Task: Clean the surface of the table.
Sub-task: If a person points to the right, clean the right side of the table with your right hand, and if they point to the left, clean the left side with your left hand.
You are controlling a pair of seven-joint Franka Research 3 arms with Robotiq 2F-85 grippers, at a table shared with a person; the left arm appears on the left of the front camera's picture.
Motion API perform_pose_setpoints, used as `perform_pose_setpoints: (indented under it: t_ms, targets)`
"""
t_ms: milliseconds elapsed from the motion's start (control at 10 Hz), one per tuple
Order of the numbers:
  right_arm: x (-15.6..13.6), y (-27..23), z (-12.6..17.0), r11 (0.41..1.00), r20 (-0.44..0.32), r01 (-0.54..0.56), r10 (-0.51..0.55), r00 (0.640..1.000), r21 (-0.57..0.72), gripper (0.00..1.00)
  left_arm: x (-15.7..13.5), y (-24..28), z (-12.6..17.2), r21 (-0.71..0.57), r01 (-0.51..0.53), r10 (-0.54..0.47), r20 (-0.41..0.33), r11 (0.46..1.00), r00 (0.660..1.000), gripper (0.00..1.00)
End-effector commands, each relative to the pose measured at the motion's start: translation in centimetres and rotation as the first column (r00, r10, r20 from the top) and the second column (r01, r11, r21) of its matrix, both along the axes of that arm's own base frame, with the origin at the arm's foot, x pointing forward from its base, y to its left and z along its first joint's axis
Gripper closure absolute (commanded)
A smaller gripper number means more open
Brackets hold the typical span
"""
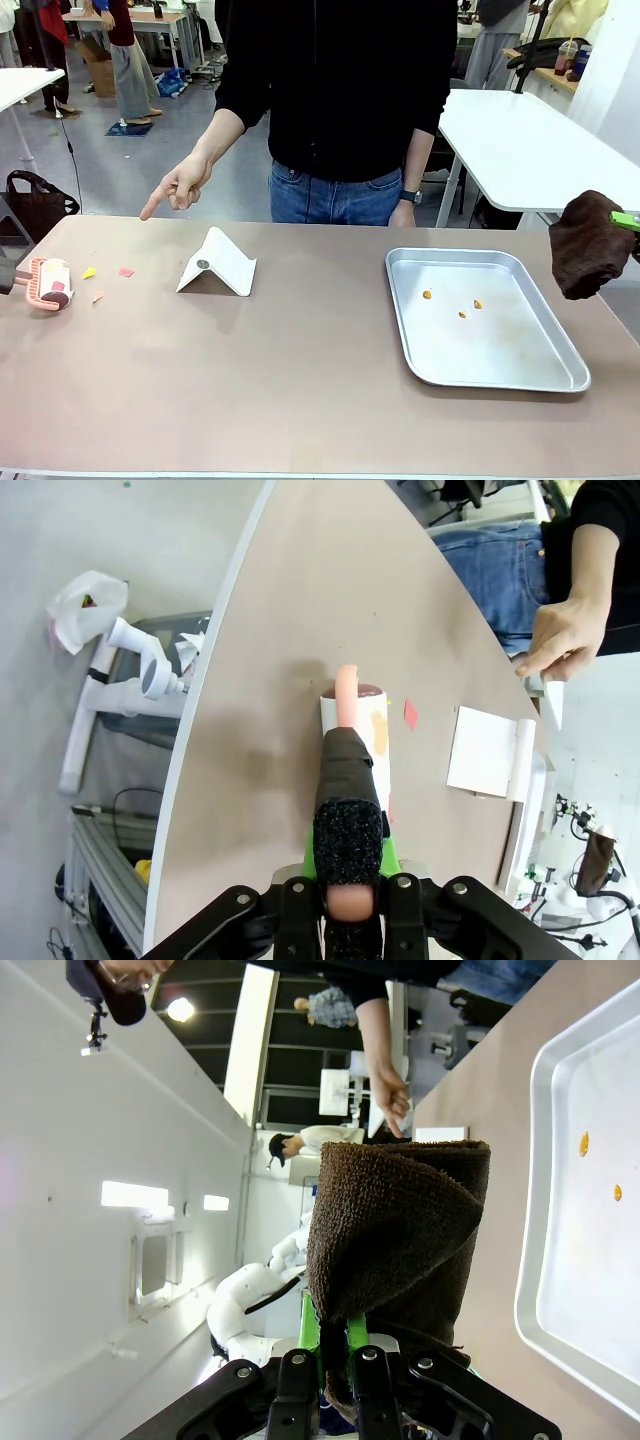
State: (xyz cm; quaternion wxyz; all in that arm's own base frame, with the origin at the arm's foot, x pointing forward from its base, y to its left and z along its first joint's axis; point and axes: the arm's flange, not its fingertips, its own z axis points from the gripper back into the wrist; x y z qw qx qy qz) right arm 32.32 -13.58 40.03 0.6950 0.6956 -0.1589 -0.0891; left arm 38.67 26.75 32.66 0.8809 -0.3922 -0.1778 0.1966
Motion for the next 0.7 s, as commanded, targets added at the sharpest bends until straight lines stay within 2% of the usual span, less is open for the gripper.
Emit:
perform_pose_setpoints:
  t_ms: [0, 300, 600]
  targets:
    - [-0.1, 0.1, 0.7, 1.000, -0.006, -0.003, 0.003, 1.000, 0.005, 1.00, 0.1, -1.4, -3.0, 0.083, 0.040, -0.027, -0.156, 0.996, 0.987, 0.78]
    - [-0.1, 0.1, 0.7, 1.000, -0.006, -0.003, 0.003, 1.000, 0.005, 1.00, 1.0, -3.4, -4.2, 0.091, 0.074, -0.054, -0.205, 0.993, 0.977, 0.78]
    - [-0.1, 0.1, 0.7, 1.000, -0.006, -0.003, 0.003, 1.000, 0.005, 1.00, 1.5, -6.6, -4.7, 0.072, 0.103, -0.085, -0.216, 0.992, 0.973, 0.78]
